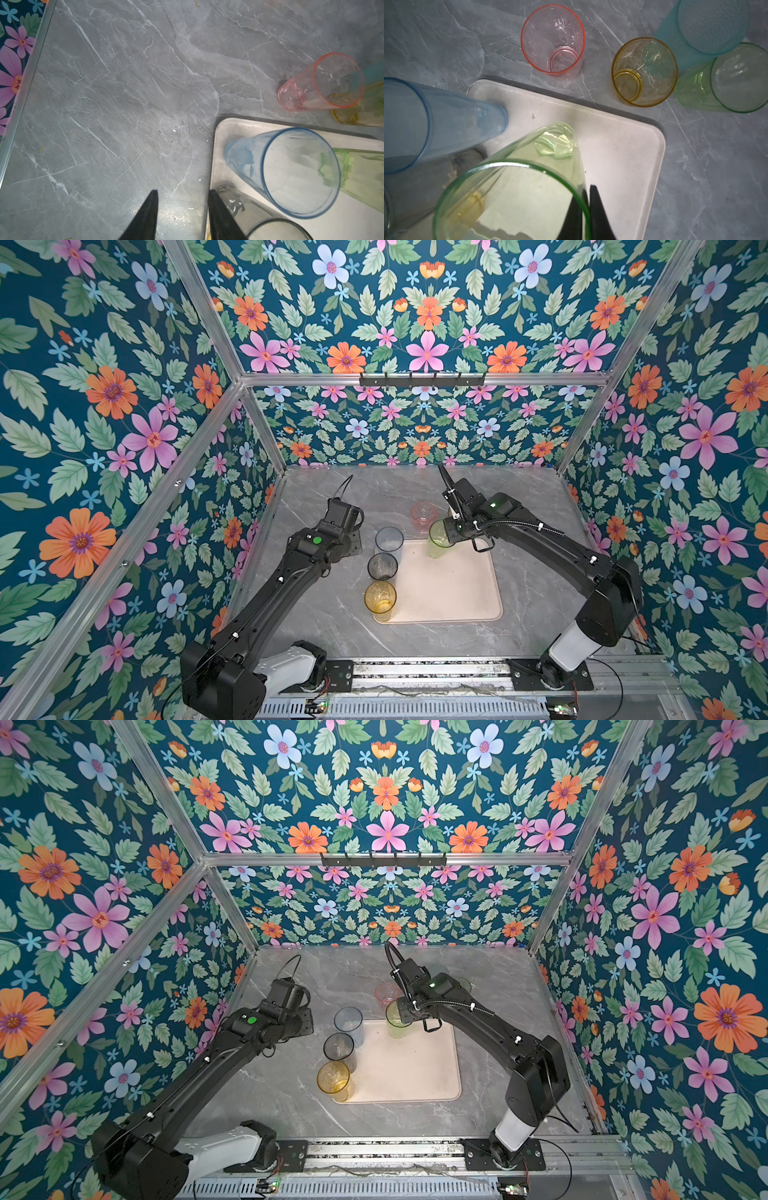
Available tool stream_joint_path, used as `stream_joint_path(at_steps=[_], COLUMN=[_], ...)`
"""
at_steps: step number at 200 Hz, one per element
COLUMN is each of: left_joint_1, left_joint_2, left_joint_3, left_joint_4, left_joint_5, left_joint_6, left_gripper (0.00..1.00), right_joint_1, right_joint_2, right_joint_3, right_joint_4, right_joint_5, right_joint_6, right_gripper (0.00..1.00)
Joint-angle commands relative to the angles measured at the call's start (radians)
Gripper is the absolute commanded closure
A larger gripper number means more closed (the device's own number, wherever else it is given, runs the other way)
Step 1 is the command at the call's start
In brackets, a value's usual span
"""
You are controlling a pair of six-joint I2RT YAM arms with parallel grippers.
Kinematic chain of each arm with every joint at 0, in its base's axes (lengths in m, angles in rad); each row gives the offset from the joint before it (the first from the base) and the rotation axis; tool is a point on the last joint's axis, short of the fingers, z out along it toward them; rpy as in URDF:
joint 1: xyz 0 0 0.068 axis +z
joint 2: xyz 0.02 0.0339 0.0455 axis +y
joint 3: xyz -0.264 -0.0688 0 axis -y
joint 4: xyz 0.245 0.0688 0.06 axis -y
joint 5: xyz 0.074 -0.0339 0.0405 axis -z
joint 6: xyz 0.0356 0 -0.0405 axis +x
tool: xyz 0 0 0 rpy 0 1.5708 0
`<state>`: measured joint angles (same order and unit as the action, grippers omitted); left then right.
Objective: Place the glasses into the tray
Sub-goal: 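Lower the green glass onto the tray beside the blue glass, right gripper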
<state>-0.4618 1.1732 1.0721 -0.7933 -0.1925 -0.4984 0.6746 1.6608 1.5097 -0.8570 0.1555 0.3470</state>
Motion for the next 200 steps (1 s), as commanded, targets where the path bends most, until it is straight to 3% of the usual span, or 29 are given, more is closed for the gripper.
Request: stream_joint_path(at_steps=[1, 94, 200], left_joint_1=[0.002, 0.003, 0.003], left_joint_2=[-0.008, -0.015, 0.002], left_joint_3=[0.002, 0.002, -0.008], left_joint_4=[0.005, 0.000, 0.009], left_joint_5=[-0.005, -0.001, 0.019], left_joint_6=[0.003, 0.003, 0.004], left_gripper=[0.57, 0.57, 0.57], right_joint_1=[0.003, 0.019, 0.019], right_joint_2=[0.033, 0.089, 0.153], right_joint_3=[-0.012, -0.057, 0.064], right_joint_4=[0.062, 0.159, -0.016], right_joint_5=[-0.014, -0.016, 0.014], right_joint_6=[0.024, 0.000, 0.049], right_gripper=[1.00, 1.00, 1.00])
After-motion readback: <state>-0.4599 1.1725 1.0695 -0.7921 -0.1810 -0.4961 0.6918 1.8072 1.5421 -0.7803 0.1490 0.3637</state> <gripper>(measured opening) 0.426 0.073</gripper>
